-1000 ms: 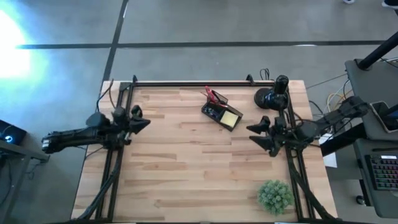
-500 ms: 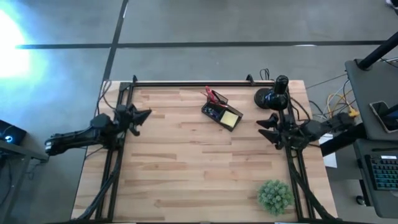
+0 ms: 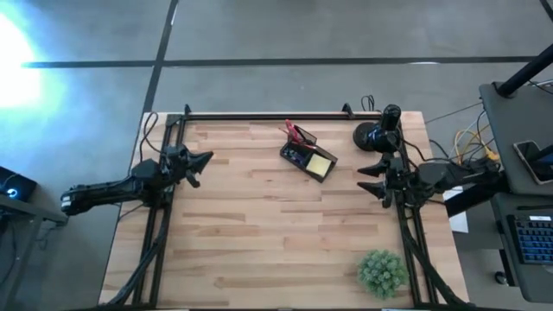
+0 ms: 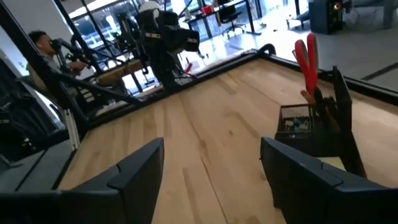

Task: Pick and place office supplies into organizer
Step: Return to Home Position

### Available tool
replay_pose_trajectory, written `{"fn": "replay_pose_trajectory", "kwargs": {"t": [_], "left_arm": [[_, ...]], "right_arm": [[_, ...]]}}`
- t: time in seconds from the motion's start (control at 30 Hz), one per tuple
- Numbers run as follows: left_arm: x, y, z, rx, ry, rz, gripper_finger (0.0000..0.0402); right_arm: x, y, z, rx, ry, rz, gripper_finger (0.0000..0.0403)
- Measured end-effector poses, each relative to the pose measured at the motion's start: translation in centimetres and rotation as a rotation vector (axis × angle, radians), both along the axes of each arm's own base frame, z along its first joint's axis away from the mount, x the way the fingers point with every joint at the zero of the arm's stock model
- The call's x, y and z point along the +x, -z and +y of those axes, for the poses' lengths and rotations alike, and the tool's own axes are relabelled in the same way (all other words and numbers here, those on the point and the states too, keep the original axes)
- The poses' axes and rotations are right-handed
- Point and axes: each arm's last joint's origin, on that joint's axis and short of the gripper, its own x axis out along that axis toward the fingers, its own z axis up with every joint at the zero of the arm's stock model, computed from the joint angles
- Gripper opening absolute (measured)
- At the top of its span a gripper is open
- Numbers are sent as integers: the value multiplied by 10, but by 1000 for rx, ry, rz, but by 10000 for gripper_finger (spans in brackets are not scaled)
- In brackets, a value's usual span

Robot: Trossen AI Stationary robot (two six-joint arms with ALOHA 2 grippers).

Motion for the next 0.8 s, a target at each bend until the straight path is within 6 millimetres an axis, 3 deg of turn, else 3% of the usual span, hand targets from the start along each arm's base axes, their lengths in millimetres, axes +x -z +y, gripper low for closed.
{"fn": "replay_pose_trajectory", "kwargs": {"t": [0.4,0.8], "left_arm": [[4,6,1,-9,0,63,0],[7,10,1,-17,1,110,0]], "right_arm": [[4,-23,1,-11,-1,9,254],[0,-64,0,9,-1,-63,252]]}}
